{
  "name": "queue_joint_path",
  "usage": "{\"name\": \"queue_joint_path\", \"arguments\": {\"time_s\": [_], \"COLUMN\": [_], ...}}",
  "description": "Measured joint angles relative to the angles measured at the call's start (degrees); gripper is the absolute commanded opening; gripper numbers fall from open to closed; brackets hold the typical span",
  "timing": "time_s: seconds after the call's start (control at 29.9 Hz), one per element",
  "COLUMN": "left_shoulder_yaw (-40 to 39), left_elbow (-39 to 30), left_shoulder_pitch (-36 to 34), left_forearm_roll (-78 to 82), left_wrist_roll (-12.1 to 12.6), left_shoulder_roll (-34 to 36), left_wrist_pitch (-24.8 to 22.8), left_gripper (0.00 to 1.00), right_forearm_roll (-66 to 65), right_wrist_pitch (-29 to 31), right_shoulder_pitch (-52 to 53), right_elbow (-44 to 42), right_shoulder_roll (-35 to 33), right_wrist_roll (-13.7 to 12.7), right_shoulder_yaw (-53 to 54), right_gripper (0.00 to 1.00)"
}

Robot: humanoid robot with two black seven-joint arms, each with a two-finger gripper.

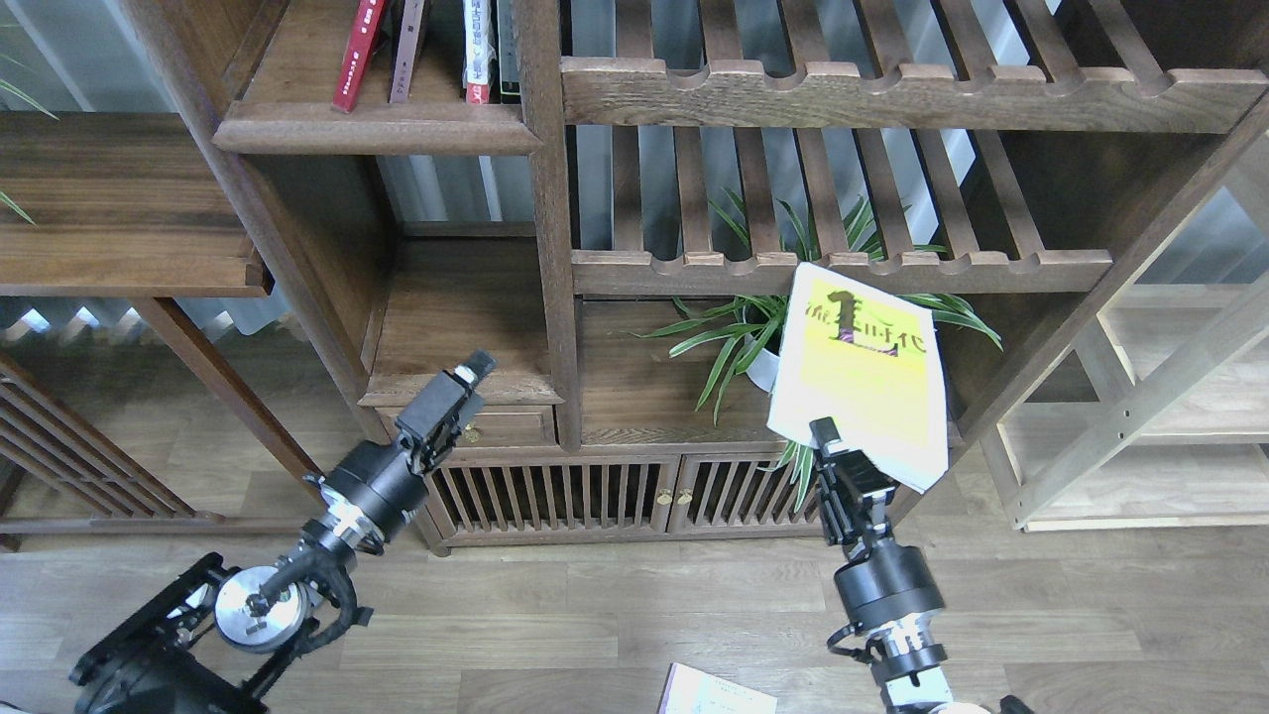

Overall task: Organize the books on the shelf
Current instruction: 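Lower the yellow book with the right gripper toward the left gripper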

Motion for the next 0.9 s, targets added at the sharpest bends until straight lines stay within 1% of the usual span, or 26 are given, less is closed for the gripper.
{"name": "queue_joint_path", "arguments": {"time_s": [0.13, 0.27, 0.4, 0.47, 0.5, 0.6, 0.67, 0.77, 0.9], "left_shoulder_yaw": [1.23, 3.15, 3.59, 3.6, 3.61, 3.77, 4.19, 5.97, 9.02], "left_elbow": [-0.29, -0.81, -4.08, -6.92, -8.46, -11.82, -12.84, -13.33, -14.44], "left_shoulder_pitch": [2.05, 3.5, 5.17, 6.01, 6.53, 8.11, 8.92, 9.38, 9.42], "left_forearm_roll": [-0.21, -0.95, -4.1, -6.94, -8.79, -14.1, -16.94, -20.31, -24.61], "left_wrist_roll": [0.06, 0.0, 0.13, 0.92, 1.74, 5.37, 7.25, 8.13, 8.33], "left_shoulder_roll": [-0.75, -1.45, -1.94, -1.87, -1.71, -0.67, 0.5, 3.44, 7.77], "left_wrist_pitch": [0.0, 0.0, 0.0, 0.0, 0.0, 0.0, 0.0, 0.0, 0.0], "left_gripper": [0.98, 0.97, 0.95, 0.94, 0.94, 0.94, 0.94, 0.94, 0.94], "right_forearm_roll": [-3.2, -5.73, -7.56, -8.12, -8.33, -9.11, -9.61, -10.19, -10.7], "right_wrist_pitch": [0.0, 0.0, 0.0, 0.0, 0.0, 0.0, 0.0, 0.0, 0.0], "right_shoulder_pitch": [-1.35, -2.64, -3.22, -3.36, -3.41, -3.47, -3.48, -3.39, -2.85], "right_elbow": [0.0, 0.0, -0.01, -0.1, -0.14, -0.29, -0.37, -0.43, -0.43], "right_shoulder_roll": [2.47, 3.45, 3.59, 3.6, 3.6, 3.6, 3.6, 3.6, 3.6], "right_wrist_roll": [-0.09, -0.08, -0.05, -0.04, -0.03, -0.02, -0.07, -0.11, -0.21], "right_shoulder_yaw": [-2.09, -4.86, -7.05, -8.43, -8.91, -10.68, -12.08, -13.75, -15.63], "right_gripper": [0.01, 0.01, 0.01, 0.01, 0.01, 0.01, 0.01, 0.01, 0.01]}}
